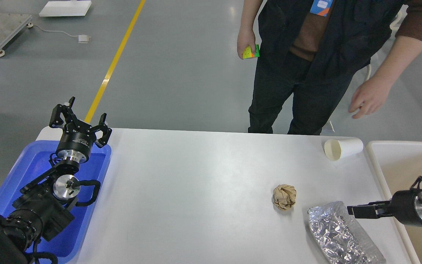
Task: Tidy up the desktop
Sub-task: 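Lower the right gripper onto the silver foil bag and grasp it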
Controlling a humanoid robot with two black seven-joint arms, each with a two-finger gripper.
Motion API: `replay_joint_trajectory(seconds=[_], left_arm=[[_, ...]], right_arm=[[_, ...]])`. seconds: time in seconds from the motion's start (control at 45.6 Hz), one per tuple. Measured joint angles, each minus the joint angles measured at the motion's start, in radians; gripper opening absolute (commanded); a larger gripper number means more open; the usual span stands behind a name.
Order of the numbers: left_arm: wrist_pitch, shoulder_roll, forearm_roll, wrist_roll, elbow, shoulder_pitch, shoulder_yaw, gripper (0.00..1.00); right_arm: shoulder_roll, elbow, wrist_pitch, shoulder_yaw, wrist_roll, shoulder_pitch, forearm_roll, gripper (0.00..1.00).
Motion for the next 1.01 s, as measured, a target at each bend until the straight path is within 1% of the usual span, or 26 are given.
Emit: replay_joint_trajectory(seconds=[0.219,0.614,1.008], left_arm=[[0.000,0.000,0.000,0.000,0.000,0.000,0.000,1.00],[0.000,0.000,0.000,0.000,0.000,0.000,0.001,1.00],[0.000,0.000,0.000,0.000,0.000,0.000,0.001,1.00]], right_arm=[[0.036,-0.036,-0.073,-0.013,-0.001,-0.074,0.047,1.00],[0.089,-0.074,-0.149,-0.016,-0.002,-0.179,0.068,1.00],[0.117,-0.097,-0.179,-0.009,-0.003,-0.222,0.071,0.97]])
